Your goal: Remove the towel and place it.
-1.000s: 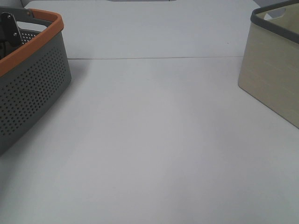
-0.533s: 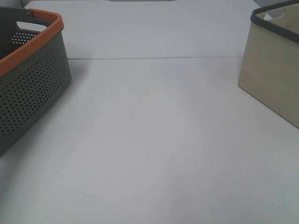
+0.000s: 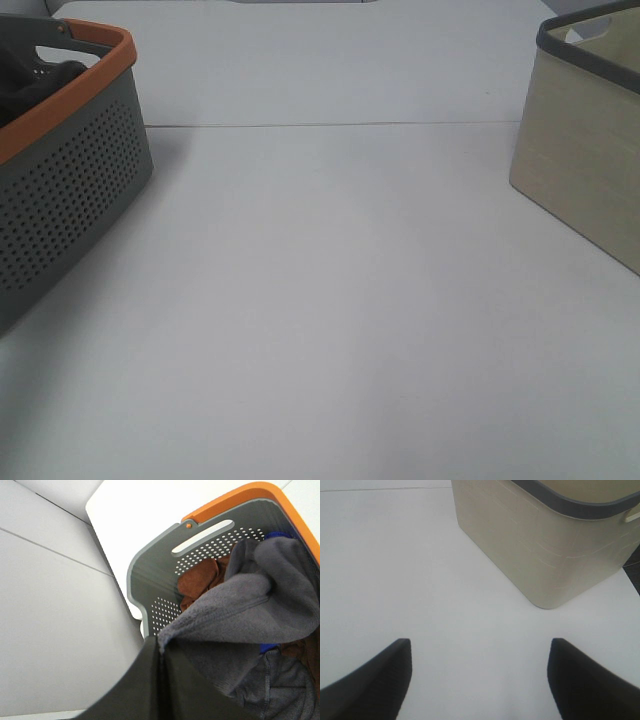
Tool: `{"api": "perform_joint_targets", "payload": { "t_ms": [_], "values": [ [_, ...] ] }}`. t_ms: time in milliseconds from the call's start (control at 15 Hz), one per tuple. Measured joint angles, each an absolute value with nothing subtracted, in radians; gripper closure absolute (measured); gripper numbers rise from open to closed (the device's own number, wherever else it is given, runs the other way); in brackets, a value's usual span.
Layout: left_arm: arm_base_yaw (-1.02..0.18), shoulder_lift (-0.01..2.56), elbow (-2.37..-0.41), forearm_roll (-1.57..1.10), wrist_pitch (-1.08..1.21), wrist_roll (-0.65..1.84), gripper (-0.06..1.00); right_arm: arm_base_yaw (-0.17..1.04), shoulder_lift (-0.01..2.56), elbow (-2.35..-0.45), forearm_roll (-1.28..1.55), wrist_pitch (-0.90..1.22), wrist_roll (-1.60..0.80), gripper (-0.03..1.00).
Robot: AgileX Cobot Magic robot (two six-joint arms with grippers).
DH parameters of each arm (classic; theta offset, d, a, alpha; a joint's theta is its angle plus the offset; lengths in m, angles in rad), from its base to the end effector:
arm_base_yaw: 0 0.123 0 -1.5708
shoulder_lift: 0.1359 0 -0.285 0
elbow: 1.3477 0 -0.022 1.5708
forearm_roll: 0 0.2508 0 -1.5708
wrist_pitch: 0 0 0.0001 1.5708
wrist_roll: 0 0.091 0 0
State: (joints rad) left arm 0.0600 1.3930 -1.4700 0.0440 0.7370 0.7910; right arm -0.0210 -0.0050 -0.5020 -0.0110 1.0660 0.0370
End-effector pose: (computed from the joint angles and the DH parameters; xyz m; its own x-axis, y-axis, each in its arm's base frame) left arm 0.3076 0.0212 0.4211 -0.4296 0.7088 -0.5596 0.3390 0.7009 0.6276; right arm -0.0061 -0.0007 0.2774 -0.4532 0.0412 -0.8905 0.0440 0.9987 0.0238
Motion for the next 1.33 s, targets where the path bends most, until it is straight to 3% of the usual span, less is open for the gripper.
{"api": "perform_joint_targets", "payload": {
  "t_ms": [467,867,1000,1133,1333],
  "values": [
    [0.060,1.314,-1.697,-0.093,0.792,0.867,0.94,-0.021,-0.005,-0.520,0.000,1.043,0.032,0.30],
    [0.060,1.314,-1.832,-0.614,0.793,1.191,0.94,-0.021,0.079,-0.592,0.226,1.032,-0.133,0.30],
    [0.058,1.331,-1.875,-0.838,0.799,1.309,0.94,-0.021,0.181,-0.619,0.391,1.031,-0.297,0.30],
    [-0.029,1.386,-1.923,-0.952,0.860,1.361,0.94,-0.021,0.313,-0.633,0.608,1.027,-0.516,0.30],
    [-0.140,1.437,-1.923,-0.915,0.871,1.358,0.94,-0.021,0.383,-0.633,0.735,0.986,-0.621,0.30]
  ]
}}
